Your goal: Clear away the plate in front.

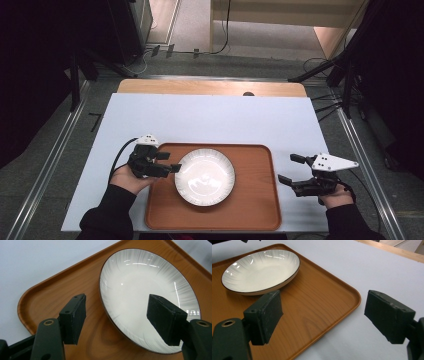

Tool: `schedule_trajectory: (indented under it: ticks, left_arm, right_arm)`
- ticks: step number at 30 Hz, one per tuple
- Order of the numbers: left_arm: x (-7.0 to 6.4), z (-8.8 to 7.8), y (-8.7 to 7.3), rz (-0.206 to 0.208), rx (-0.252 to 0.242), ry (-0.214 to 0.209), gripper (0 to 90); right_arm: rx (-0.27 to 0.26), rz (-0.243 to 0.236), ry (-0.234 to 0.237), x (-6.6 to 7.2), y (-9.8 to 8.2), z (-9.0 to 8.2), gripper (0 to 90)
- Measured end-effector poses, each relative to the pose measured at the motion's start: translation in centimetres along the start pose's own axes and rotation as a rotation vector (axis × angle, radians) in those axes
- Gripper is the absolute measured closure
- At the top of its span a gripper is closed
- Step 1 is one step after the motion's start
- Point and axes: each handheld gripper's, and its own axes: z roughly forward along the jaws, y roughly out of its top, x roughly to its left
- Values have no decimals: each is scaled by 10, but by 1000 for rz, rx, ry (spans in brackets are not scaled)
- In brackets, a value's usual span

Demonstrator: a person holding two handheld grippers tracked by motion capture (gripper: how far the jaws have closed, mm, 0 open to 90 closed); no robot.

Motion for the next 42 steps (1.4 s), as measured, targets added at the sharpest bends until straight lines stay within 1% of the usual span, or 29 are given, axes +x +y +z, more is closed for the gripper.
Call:
schedule_trajectory:
  ticks: [1, 8, 11, 12, 13, 15, 18, 19, 21, 23, 26, 32, 33, 36, 42]
  left_arm:
    - [0, -1, -1, 2, -3, 2, 317]
    - [4, -10, -6, 27, -3, 6, 308]
    - [5, -14, -9, 27, -20, 3, 303]
    - [7, -16, -9, 31, -18, 5, 297]
    - [8, -16, -10, 26, -27, 4, 292]
    - [10, -18, -12, 25, -28, 9, 290]
    - [13, -22, -15, 20, -30, 31, 287]
    - [15, -23, -16, 18, -43, 34, 287]
    - [18, -26, -19, 4, -58, 19, 289]
    - [22, -29, -22, -8, -65, 32, 291]
    - [26, -33, -26, -8, -70, 55, 291]
    - [34, -40, -33, -17, -96, 76, 287]
    - [35, -42, -34, -17, -93, 86, 287]
    - [39, -45, -37, -25, -102, 106, 285]
    - [45, -49, -43, -10, -116, 134, 272]
  right_arm:
    - [-4, 6, 1, 0, 0, 0, 156]
    - [0, 1, 4, 0, 1, 2, 156]
    - [3, -2, 5, 0, 1, 2, 156]
    - [2, 0, 5, 0, 1, 2, 156]
    - [0, -1, 4, 0, 1, 2, 156]
    - [3, -1, 6, 0, 1, 2, 156]
    - [3, 1, 4, 0, 1, 2, 156]
    - [1, -1, 2, 0, 1, 2, 156]
    - [4, 0, 3, 0, 1, 2, 156]
    - [2, -2, 2, 0, 1, 2, 156]
    - [1, -1, 2, 0, 1, 1, 156]
    - [-2, 4, 3, 0, 1, 1, 156]
    - [-4, 6, 4, 0, 1, 1, 156]
    - [-13, 4, 0, -1, 1, 0, 156]
    - [-19, 6, -5, -1, 1, -1, 156]
